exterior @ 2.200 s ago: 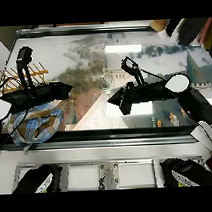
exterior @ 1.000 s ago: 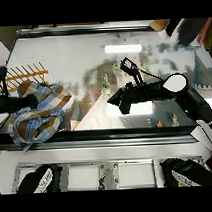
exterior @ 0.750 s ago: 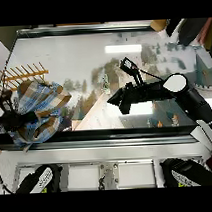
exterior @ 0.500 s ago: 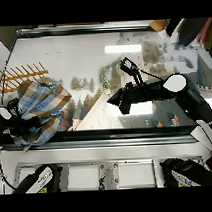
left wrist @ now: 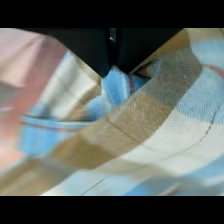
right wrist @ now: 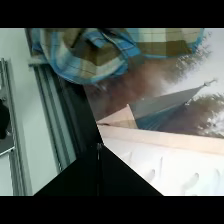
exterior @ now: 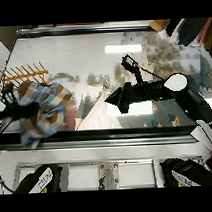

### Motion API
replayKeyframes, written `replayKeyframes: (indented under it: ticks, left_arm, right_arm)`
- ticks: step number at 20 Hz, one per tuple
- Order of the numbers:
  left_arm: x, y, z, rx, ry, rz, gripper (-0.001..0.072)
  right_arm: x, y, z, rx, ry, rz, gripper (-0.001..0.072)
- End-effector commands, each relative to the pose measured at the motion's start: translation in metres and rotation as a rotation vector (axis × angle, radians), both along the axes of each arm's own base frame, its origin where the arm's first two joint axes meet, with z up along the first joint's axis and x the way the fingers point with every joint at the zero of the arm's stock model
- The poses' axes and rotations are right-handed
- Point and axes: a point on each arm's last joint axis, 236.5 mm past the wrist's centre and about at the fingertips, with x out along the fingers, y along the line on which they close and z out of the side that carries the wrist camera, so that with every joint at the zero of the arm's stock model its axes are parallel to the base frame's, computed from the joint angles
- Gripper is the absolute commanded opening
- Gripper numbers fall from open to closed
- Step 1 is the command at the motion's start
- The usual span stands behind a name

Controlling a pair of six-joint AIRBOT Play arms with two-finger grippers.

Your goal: Fold the clothes and pants, and hang the long-sleeved shirts on hangers.

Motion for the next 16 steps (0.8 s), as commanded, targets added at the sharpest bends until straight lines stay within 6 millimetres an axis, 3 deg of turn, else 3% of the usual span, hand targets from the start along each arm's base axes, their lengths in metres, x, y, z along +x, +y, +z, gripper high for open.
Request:
replayKeyframes:
  ticks: [1, 2, 4, 6, 8, 10, 11, 13, 16]
  left_arm:
    - [0.033, -0.104, 0.122, -0.070, -0.337, -0.250, 0.0011]
    - [0.032, -0.143, 0.152, -0.080, -0.423, -0.348, 0.0011]
    - [0.018, -0.219, 0.201, -0.128, -0.565, -0.535, 0.0011]
    - [-0.001, -0.285, 0.235, -0.190, -0.667, -0.683, 0.0011]
    - [-0.012, -0.340, 0.263, -0.243, -0.751, -0.788, 0.0011]
    - [-0.008, -0.372, 0.278, -0.273, -0.793, -0.827, 0.0011]
    - [-0.001, -0.378, 0.276, -0.271, -0.781, -0.830, 0.0011]
    - [0.012, -0.379, 0.241, -0.270, -0.658, -0.804, 0.0011]
    - [0.016, -0.363, 0.143, -0.212, -0.406, -0.782, 0.0011]
  right_arm:
    - [0.027, -0.015, 0.008, 0.011, -0.035, -0.108, 0.0017]
    - [0.045, -0.034, 0.007, -0.023, -0.050, -0.199, 0.0016]
    - [0.087, -0.095, 0.011, -0.103, -0.091, -0.464, 0.0016]
    - [0.111, -0.161, 0.026, -0.163, -0.133, -0.714, 0.0016]
    - [0.115, -0.220, 0.038, -0.232, -0.163, -0.909, 0.0016]
    - [0.109, -0.265, 0.045, -0.281, -0.162, -1.056, 0.0016]
    - [0.104, -0.282, 0.047, -0.288, -0.144, -1.110, 0.0017]
    - [0.095, -0.299, 0.043, -0.302, -0.098, -1.153, 0.0017]
    - [0.088, -0.304, 0.024, -0.352, -0.022, -1.148, 0.0017]
